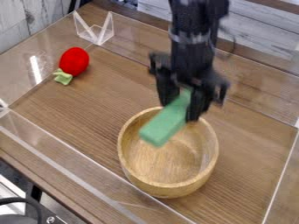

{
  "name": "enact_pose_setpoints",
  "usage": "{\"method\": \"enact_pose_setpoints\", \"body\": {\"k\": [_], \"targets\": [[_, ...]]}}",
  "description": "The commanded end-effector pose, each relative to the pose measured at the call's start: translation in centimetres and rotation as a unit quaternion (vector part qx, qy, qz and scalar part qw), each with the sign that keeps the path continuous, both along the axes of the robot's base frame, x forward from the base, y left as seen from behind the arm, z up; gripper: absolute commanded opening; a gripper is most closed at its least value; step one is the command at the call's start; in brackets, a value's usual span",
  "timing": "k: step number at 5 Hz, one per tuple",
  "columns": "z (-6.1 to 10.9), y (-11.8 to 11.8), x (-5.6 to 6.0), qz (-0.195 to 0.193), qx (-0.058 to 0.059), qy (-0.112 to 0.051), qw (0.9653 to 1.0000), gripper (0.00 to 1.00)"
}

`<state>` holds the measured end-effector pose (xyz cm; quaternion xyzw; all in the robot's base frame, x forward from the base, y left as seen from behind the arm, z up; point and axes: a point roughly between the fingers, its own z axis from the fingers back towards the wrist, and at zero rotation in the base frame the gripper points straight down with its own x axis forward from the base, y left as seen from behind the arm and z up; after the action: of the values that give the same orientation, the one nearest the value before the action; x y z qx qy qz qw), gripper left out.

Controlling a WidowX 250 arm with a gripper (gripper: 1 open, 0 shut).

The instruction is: Remove the green block from the brown bowl and put it on the table

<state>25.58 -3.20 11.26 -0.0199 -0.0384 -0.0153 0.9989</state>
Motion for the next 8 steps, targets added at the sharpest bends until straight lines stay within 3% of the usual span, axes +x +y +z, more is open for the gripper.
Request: {"method": "enact_pose_setpoints", "body": {"k": [1,2,3,5,6,7,8], "targets": [[3.9,3.0,1.7,0.036,0.004,-0.047,0.9982,0.00],[5.2,6.3,2.3,0.063,0.010,-0.055,0.9964,0.00],[3.8,6.8,3.4,0.033,0.010,-0.058,0.9977,0.00],[1.1,4.3,5.3,-0.040,0.009,-0.055,0.9977,0.00],[0.1,3.1,5.5,-0.030,0.005,-0.050,0.9983,0.00],[0.1,3.5,5.6,-0.015,0.005,-0.048,0.9987,0.00],[0.7,3.9,4.8,-0.014,0.006,-0.046,0.9988,0.00]]}}
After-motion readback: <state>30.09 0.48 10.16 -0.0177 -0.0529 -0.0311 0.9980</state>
